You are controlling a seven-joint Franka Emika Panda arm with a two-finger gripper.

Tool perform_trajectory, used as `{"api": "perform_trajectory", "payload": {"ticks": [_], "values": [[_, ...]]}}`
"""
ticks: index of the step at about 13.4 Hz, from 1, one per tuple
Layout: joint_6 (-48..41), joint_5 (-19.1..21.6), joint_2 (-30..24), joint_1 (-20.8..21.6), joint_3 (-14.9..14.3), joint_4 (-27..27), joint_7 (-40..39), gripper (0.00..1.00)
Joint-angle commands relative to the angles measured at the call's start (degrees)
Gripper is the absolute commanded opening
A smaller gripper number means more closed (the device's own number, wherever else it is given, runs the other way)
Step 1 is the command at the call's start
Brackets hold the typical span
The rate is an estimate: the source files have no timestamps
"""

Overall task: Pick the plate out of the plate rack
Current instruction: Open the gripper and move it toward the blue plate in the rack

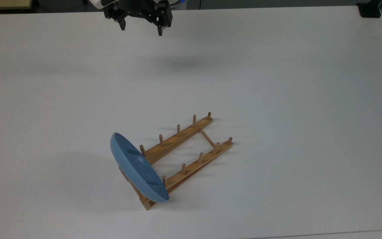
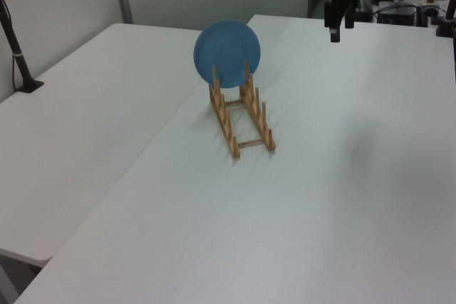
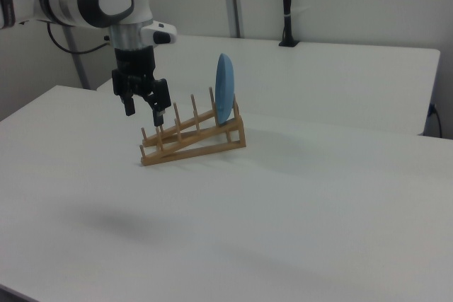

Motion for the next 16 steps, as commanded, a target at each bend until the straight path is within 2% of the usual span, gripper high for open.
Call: {"api": "perform_trajectory", "payload": {"ticks": [1,6,9,12,14,16], "values": [[-2.83,-0.84,-1.02,0.23,-0.24,0.60,-0.29,1.00],[-3.10,-0.93,-0.68,-0.74,-0.24,2.80,-0.56,1.00],[-0.83,-3.38,-0.06,-0.56,0.11,2.80,-3.36,1.00],[9.53,-4.36,-0.06,-0.91,-0.15,3.94,-6.27,1.00],[16.81,-7.68,-0.06,-0.57,-0.07,4.03,-6.10,1.00],[25.69,-9.27,0.03,-0.48,0.02,4.03,-6.27,1.00]]}}
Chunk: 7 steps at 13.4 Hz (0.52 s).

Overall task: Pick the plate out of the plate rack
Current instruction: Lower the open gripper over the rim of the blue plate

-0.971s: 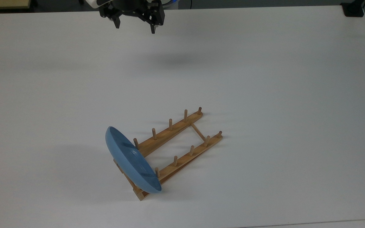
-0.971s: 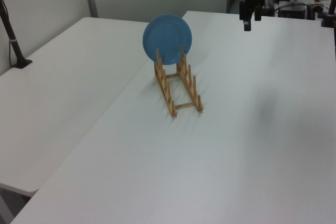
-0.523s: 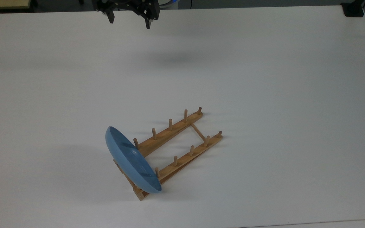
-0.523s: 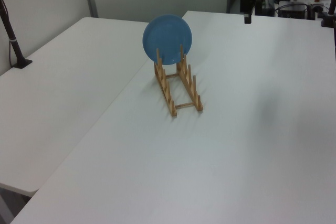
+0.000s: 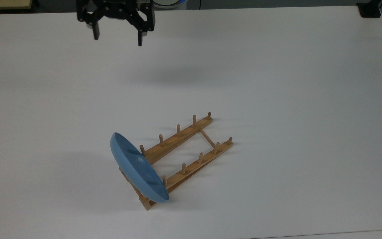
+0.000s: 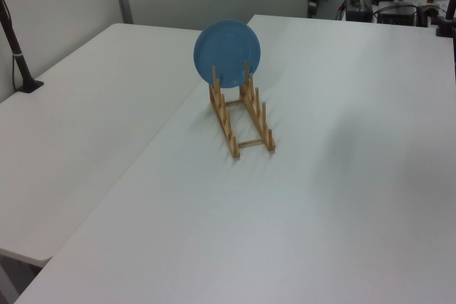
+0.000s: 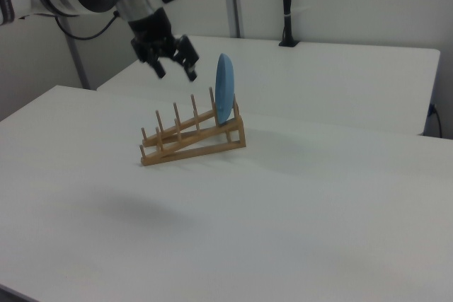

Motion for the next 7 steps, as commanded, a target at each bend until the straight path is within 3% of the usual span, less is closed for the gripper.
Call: {"api": "perform_trajectory", "payload": {"ticks": [1,5,7], "values": [[12.21,-5.63,0.56,0.37,0.07,0.41,-1.04,1.00],[17.87,-7.50,4.41,0.36,0.16,1.63,-0.69,0.97],[18.49,-9.08,12.21,0.63,0.07,9.15,1.06,0.90]]}}
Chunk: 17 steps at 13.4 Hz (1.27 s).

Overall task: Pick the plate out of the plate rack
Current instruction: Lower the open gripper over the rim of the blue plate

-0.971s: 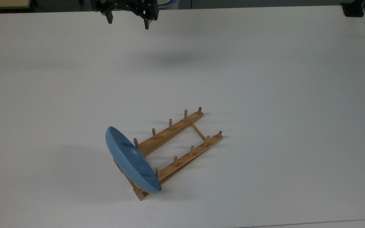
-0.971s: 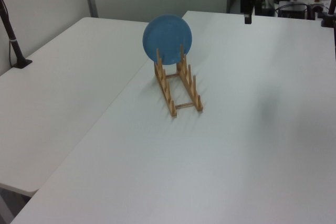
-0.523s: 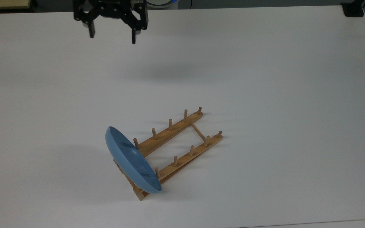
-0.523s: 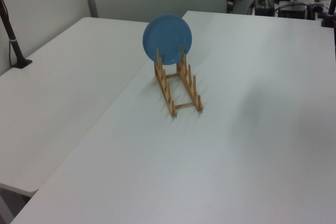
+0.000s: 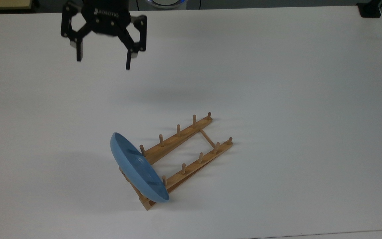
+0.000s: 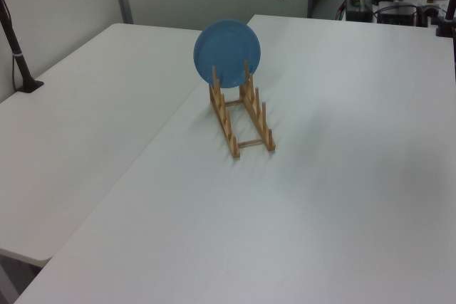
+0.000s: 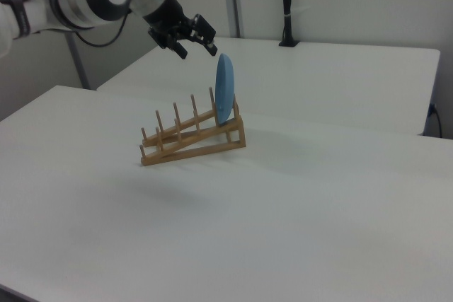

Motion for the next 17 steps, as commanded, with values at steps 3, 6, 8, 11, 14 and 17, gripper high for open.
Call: {"api": "perform_trajectory", "payload": {"ticks": [3,6,8,11,14,17], "values": [[7.29,-9.92,14.13,1.85,-0.44,12.60,5.47,0.81],[8.90,-17.31,17.46,3.25,-0.70,13.04,8.98,0.74],[10.03,-19.52,19.31,4.22,-1.31,13.22,10.57,0.73],[10.83,-22.33,20.02,5.01,-2.28,13.13,10.75,0.56],[10.92,-26.54,20.54,4.66,-2.28,13.04,10.75,0.46],[10.92,-27.87,20.72,4.49,-2.28,12.87,10.75,0.43]]}}
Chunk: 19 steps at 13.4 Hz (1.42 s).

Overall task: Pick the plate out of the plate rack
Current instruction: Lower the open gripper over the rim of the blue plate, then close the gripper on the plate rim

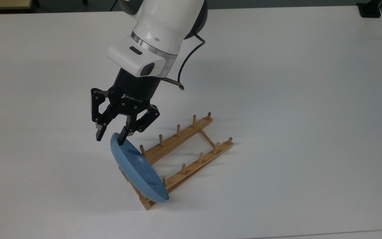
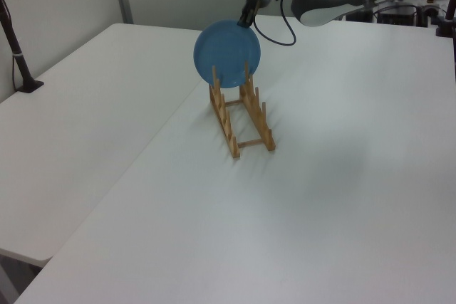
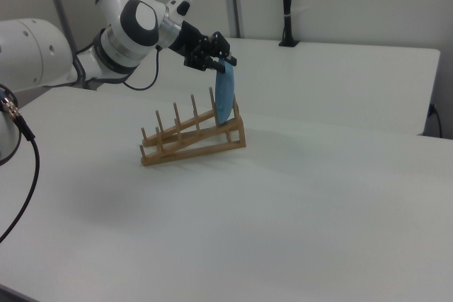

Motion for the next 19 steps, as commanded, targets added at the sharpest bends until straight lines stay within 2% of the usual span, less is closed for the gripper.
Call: {"api": "perform_trajectory", "payload": {"ticks": [1,5,7,10,14,19], "values": [[0.89,-2.35,0.80,0.84,-1.33,0.45,1.07,0.40],[0.89,-3.67,1.06,0.76,-1.25,0.19,1.07,0.26],[0.98,-3.67,1.24,0.84,-1.16,0.19,1.07,0.13],[0.98,-3.67,1.15,1.02,-1.07,0.01,1.16,0.02],[1.06,-3.93,0.19,1.11,-0.81,0.54,2.83,0.00],[1.32,-4.11,-5.25,0.50,-0.54,0.62,5.89,0.00]]}}
